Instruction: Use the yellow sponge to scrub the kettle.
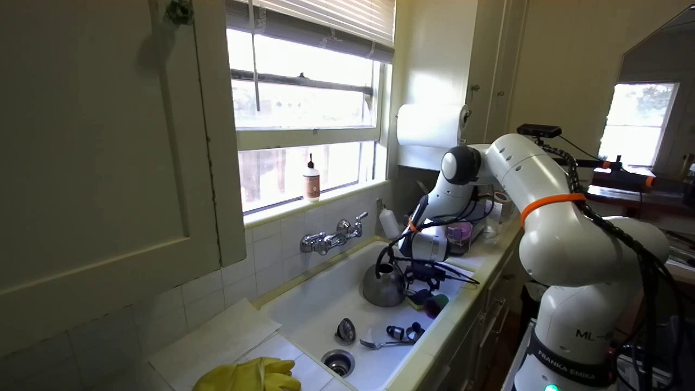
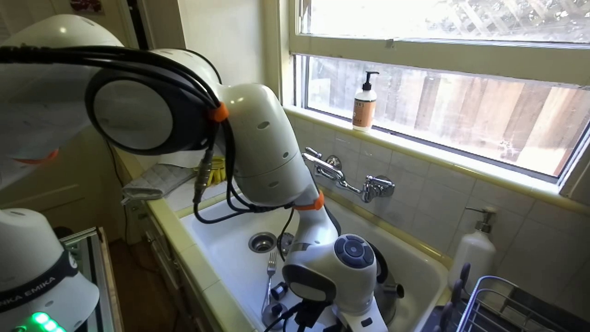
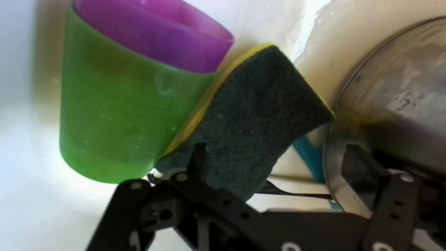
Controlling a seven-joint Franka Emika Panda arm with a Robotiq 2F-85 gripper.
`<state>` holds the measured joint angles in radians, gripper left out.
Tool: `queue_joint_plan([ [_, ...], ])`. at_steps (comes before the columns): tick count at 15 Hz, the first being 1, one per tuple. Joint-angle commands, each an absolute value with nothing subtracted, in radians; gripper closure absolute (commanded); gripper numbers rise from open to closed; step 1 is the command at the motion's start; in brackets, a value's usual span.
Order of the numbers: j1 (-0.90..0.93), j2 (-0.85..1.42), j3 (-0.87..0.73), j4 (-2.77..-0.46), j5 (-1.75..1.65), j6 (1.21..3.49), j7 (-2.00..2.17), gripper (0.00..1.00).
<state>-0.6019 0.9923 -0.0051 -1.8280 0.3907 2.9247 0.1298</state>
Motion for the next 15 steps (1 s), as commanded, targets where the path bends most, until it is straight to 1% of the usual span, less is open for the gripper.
queue_joint_plan([
  [1, -0.622, 1.031, 0.013, -1.777, 0.397, 2.902, 0.116, 0.00],
  [12, -0.622, 1.081, 0.014, -1.723, 0.384, 2.864, 0.099, 0.00],
  [14, -0.613, 1.088, 0.002, -1.715, 0.379, 2.853, 0.103, 0.26],
  [15, -0.612, 1.091, 0.002, -1.710, 0.379, 2.846, 0.103, 0.34],
])
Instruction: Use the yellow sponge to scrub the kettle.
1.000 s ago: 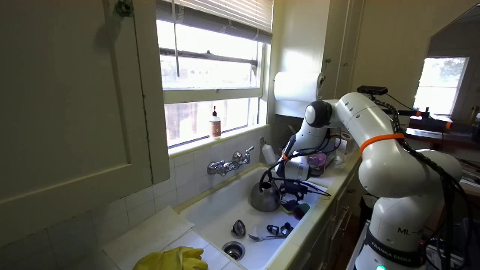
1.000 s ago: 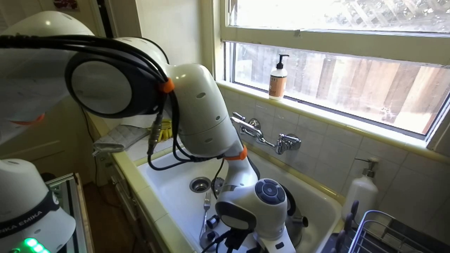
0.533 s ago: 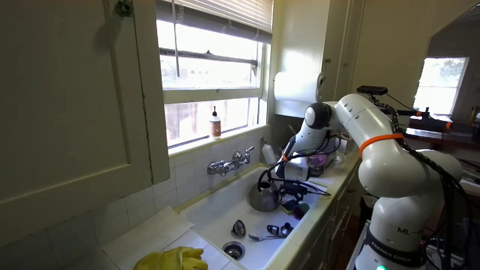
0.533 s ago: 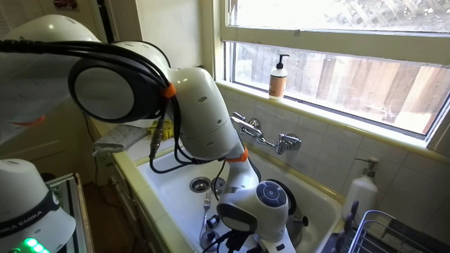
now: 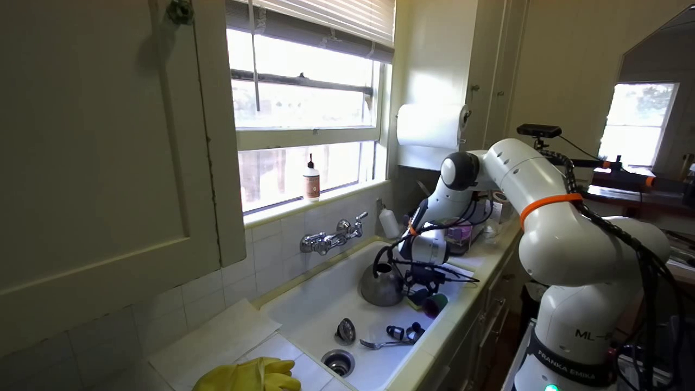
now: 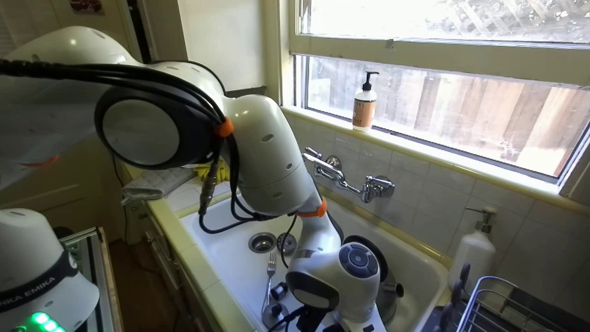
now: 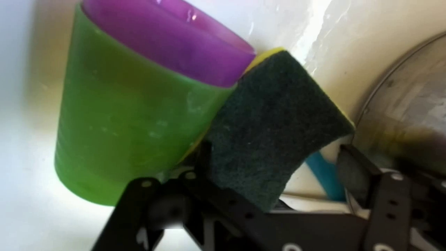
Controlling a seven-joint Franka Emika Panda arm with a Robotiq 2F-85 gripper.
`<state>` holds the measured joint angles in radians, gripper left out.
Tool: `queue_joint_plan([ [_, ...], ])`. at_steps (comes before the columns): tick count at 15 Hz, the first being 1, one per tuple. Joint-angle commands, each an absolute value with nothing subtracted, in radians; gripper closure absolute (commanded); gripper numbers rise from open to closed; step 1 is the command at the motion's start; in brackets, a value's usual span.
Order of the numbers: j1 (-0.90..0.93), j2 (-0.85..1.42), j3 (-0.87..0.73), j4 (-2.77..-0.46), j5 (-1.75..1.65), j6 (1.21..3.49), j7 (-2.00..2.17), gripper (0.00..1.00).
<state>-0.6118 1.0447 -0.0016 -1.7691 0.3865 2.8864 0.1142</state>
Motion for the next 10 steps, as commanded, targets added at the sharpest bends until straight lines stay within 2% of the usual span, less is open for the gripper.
queue_joint_plan([
  [1, -0.612, 1.096, 0.003, -1.703, 0.380, 2.837, 0.101, 0.42],
  [2, -0.610, 1.102, 0.001, -1.695, 0.380, 2.834, 0.100, 0.51],
  [7, -0.614, 1.095, 0.001, -1.688, 0.381, 2.812, 0.088, 0.84],
  [10, -0.623, 1.073, 0.007, -1.700, 0.382, 2.798, 0.068, 0.98],
])
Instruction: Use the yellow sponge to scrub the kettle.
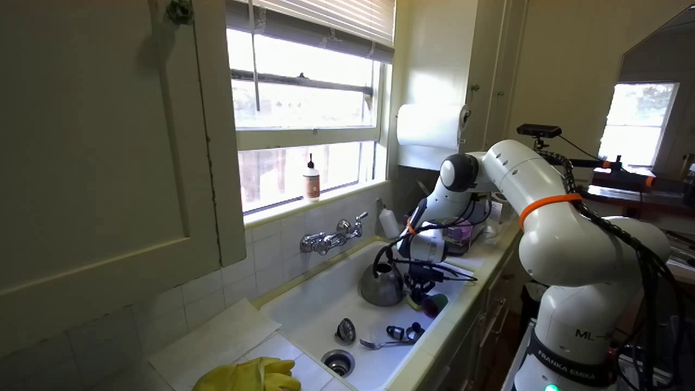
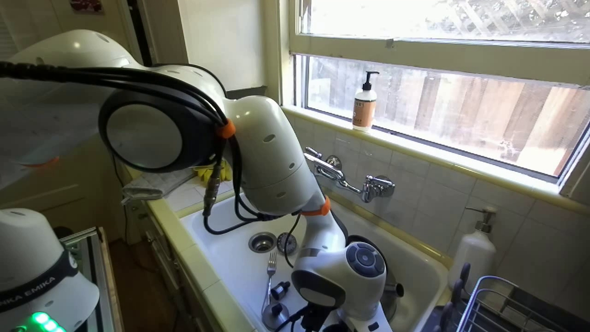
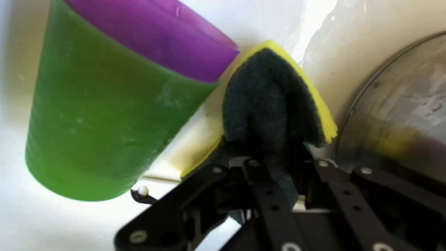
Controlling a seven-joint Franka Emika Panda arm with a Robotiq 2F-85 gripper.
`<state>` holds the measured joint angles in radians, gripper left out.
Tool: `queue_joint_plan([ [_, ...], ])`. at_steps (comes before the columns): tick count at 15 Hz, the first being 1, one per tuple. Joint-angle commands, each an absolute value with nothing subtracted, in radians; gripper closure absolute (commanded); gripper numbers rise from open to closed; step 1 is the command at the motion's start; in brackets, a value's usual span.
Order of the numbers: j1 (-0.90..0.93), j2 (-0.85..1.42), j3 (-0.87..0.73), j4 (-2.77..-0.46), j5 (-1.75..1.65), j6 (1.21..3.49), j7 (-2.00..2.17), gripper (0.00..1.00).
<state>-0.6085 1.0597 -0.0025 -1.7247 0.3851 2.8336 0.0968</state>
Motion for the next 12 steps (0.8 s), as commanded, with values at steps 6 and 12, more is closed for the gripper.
queue_joint_plan([
  [6, -0.652, 0.999, 0.023, -1.753, 0.383, 2.755, 0.008, 0.96],
  [12, -0.674, 0.811, 0.030, -1.888, 0.378, 2.717, -0.099, 0.96],
])
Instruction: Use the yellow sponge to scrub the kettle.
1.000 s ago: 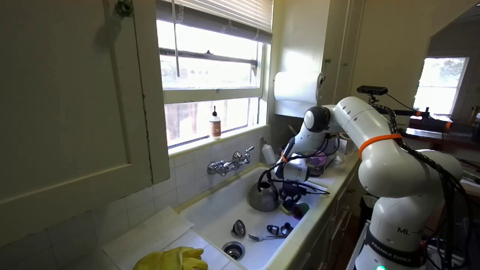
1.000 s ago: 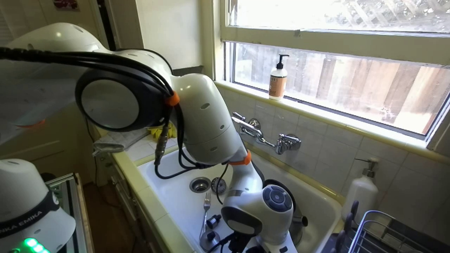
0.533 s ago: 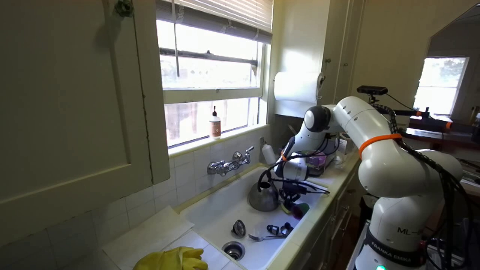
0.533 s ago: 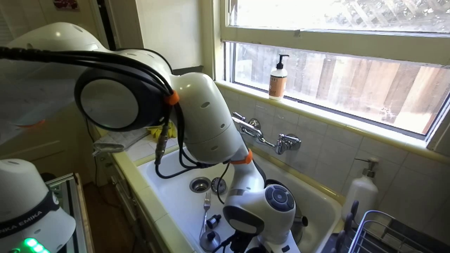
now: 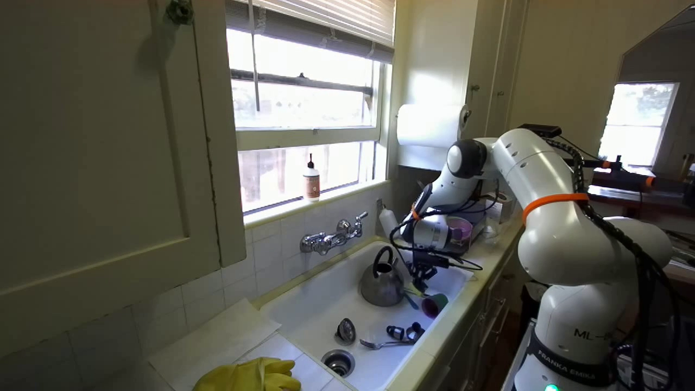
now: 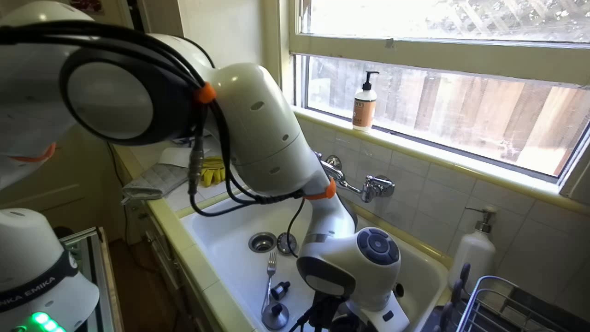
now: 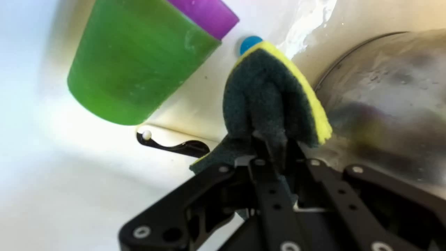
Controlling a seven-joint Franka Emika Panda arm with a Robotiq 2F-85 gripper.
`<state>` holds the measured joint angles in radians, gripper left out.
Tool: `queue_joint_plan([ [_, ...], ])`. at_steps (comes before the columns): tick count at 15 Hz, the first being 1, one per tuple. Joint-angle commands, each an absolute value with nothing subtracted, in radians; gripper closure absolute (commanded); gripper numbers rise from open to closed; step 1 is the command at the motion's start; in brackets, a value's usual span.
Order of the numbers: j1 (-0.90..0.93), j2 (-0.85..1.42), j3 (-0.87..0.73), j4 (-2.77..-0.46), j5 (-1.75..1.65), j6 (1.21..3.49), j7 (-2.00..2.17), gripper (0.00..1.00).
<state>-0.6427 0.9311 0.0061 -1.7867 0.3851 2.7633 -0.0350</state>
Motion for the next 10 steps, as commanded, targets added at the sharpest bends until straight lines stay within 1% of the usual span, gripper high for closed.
queue_joint_plan([
  [1, -0.672, 0.776, 0.029, -1.913, 0.379, 2.715, -0.117, 0.96],
  [6, -0.697, 0.615, 0.060, -2.017, 0.384, 2.664, -0.258, 0.96],
  [10, -0.719, 0.526, 0.081, -2.060, 0.421, 2.679, -0.355, 0.96],
])
